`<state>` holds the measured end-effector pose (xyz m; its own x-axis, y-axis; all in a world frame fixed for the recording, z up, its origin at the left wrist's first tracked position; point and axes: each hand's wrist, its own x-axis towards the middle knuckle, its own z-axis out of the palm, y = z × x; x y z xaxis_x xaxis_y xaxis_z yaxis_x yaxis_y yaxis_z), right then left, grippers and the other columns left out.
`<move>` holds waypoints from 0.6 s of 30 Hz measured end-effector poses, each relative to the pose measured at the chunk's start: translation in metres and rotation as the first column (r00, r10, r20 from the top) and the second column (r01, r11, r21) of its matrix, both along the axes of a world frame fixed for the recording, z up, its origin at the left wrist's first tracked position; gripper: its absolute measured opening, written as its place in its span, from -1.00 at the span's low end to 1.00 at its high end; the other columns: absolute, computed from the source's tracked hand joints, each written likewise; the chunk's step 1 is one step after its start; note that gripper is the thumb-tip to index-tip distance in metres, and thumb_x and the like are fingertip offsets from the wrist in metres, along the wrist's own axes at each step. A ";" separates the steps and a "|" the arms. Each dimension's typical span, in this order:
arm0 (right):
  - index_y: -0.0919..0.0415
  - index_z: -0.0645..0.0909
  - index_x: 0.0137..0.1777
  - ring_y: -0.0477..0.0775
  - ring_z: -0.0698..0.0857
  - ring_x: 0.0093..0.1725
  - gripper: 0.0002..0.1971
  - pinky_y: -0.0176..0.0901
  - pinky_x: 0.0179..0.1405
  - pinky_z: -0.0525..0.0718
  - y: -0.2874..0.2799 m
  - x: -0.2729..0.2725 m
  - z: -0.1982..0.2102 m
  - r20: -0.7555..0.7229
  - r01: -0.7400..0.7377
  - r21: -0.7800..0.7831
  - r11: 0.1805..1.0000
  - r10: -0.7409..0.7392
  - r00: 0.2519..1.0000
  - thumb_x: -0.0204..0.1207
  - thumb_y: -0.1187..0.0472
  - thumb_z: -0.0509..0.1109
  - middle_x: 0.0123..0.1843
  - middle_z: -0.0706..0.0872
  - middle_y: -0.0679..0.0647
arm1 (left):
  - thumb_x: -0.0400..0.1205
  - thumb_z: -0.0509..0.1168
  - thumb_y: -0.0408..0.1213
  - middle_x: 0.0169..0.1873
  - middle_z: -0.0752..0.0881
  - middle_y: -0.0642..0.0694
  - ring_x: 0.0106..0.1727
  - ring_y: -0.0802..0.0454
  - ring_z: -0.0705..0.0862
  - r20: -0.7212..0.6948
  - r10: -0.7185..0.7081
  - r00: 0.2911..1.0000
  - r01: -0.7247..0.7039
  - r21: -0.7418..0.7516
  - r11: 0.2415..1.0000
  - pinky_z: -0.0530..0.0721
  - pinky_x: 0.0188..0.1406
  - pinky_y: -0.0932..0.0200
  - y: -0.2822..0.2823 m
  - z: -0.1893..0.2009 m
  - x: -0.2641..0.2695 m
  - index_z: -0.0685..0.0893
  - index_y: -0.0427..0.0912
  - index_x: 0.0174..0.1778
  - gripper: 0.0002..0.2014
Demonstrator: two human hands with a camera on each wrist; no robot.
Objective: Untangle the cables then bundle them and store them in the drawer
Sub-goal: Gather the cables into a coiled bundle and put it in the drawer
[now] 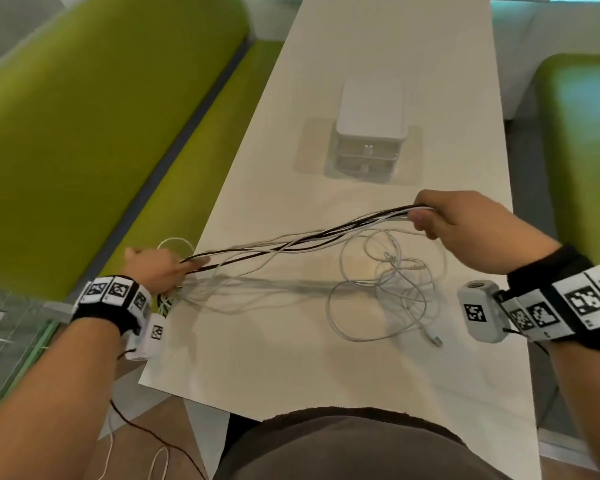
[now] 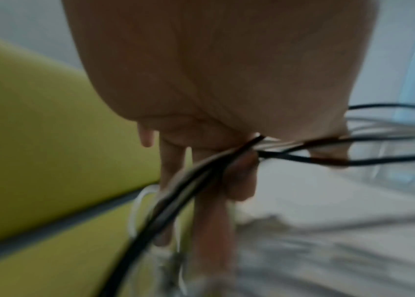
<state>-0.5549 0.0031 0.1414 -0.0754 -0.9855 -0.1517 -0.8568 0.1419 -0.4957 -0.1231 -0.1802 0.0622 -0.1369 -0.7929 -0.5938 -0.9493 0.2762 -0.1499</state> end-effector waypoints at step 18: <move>0.00 0.52 -0.10 0.02 0.65 -0.24 -0.73 0.02 -0.22 0.55 -0.012 0.049 -0.005 0.069 -0.107 -0.016 0.994 0.108 0.992 0.80 -0.04 0.14 -0.27 0.66 -0.12 | 0.63 0.46 -0.28 0.52 0.50 0.13 0.48 0.14 0.48 -0.752 -0.117 0.649 -0.134 -0.264 0.955 0.44 0.52 0.03 0.010 0.057 -0.031 0.47 0.06 0.55 -0.43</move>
<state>-0.5057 -0.0087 0.1364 0.0418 -0.9892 -0.1405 -0.8302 0.0438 -0.5557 -0.1544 -0.1705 0.1196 -0.4271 -0.9031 -0.0459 -0.7653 0.3339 0.5503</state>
